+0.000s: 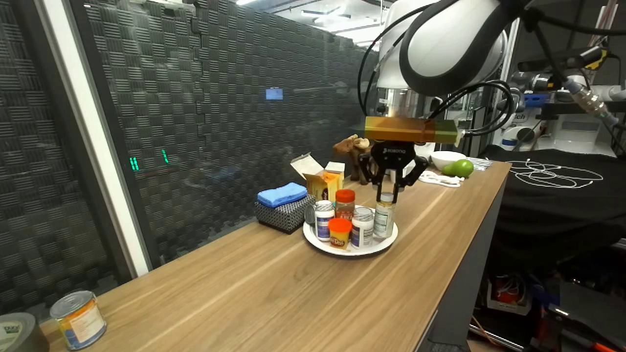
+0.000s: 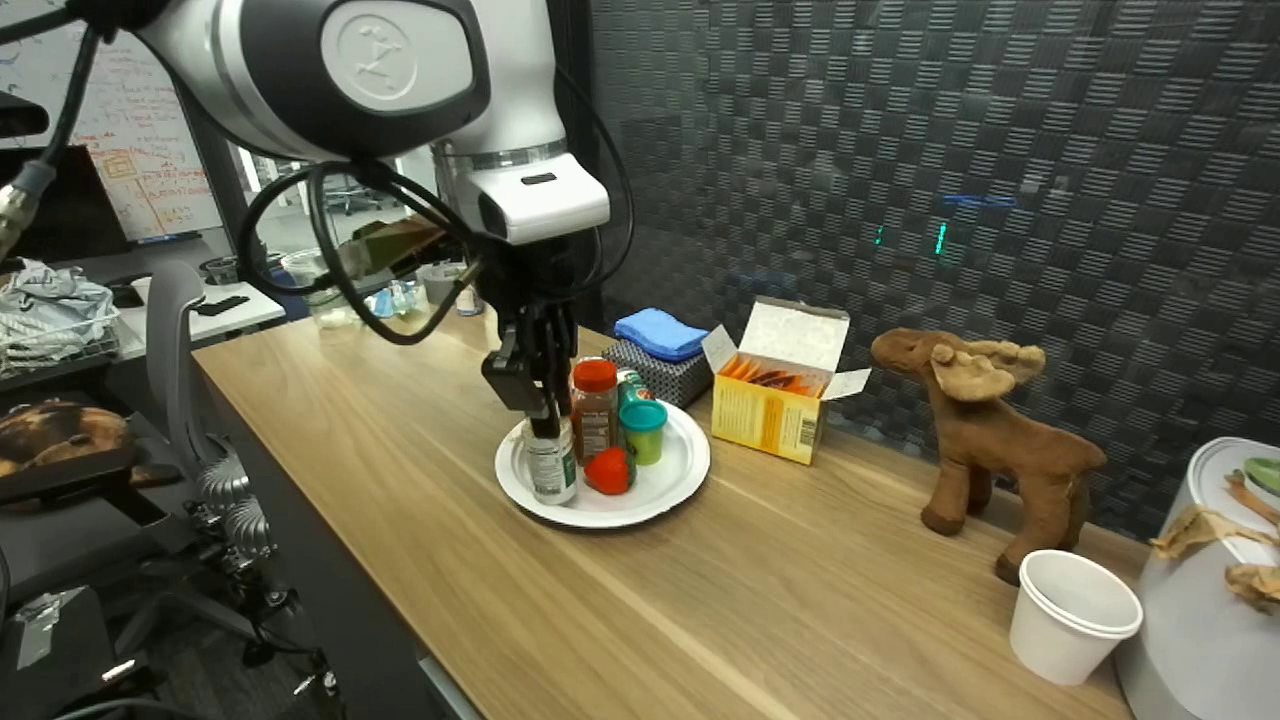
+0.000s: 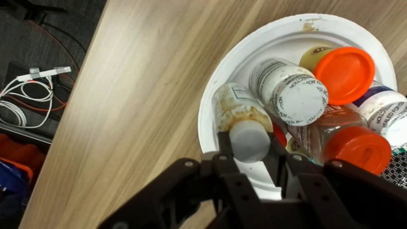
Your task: Pick up all the objects surrounding the white plate and arrange them on the plate
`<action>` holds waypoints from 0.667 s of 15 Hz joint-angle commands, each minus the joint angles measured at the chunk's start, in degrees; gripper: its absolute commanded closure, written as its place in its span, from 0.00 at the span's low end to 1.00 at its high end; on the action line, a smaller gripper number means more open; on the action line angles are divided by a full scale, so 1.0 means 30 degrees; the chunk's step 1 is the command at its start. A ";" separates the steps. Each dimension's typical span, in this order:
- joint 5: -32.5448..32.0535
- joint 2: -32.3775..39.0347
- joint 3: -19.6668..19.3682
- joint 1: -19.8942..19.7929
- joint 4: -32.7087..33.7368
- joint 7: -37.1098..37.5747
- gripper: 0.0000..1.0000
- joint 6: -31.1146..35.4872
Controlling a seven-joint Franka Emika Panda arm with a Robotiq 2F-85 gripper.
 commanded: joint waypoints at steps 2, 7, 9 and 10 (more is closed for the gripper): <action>0.0145 0.0057 0.0249 -0.0389 0.0240 -0.0388 0.91 0.0192; 0.0025 0.1373 0.0229 -0.0382 0.1479 -0.1198 0.91 0.0019; -0.0141 0.2005 0.0187 -0.0300 0.2141 -0.1451 0.91 -0.0190; -0.0243 0.2323 0.0134 -0.0249 0.2446 -0.1528 0.91 -0.0265</action>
